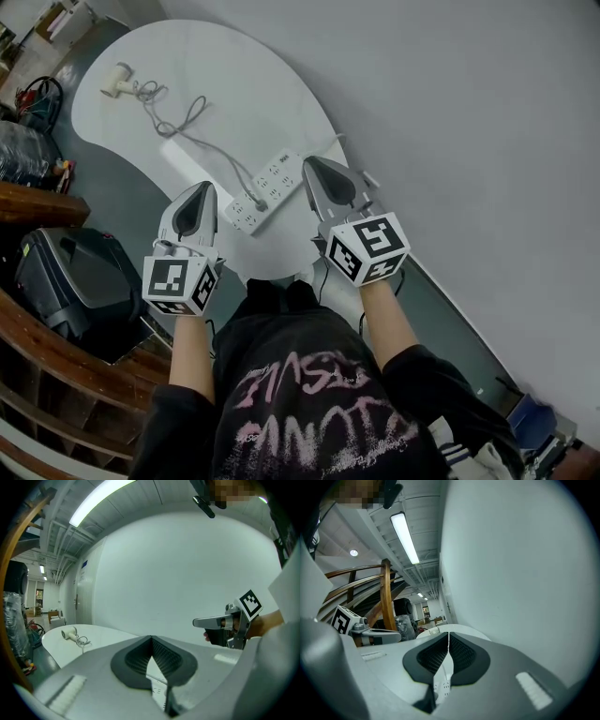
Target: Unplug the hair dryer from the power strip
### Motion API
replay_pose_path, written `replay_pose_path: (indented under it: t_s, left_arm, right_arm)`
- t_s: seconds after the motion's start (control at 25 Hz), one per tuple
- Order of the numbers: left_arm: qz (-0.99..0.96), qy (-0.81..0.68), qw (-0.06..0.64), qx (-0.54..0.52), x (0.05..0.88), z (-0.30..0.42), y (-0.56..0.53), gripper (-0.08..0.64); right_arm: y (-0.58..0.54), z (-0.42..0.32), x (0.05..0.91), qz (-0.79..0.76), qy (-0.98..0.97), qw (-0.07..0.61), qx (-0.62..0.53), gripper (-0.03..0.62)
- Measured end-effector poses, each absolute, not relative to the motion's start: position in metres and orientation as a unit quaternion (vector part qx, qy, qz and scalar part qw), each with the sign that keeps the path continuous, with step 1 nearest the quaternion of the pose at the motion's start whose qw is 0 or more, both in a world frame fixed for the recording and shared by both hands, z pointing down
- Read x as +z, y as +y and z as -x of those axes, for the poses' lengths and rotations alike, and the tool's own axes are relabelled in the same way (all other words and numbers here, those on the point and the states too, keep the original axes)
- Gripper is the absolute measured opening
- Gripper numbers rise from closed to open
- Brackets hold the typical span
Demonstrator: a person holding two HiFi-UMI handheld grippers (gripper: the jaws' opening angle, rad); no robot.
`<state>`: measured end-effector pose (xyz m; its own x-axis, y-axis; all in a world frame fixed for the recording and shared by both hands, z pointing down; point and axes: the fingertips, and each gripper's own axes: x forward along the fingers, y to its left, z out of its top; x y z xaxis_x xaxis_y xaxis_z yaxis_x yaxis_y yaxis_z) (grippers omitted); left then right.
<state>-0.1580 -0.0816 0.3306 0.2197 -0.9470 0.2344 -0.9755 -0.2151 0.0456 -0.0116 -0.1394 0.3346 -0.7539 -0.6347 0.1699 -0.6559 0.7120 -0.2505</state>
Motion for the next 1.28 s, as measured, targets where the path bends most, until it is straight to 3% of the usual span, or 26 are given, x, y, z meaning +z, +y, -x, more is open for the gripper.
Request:
replay_pose_path:
  t_s: [1.28]
  left_arm:
    - [-0.779, -0.6, 0.153, 0.101, 0.398, 0.164, -0.072, 0.0]
  right_arm:
    - [-0.132, 0.022, 0.394, -0.351, -0.914, 0.086, 0.182, 0.015]
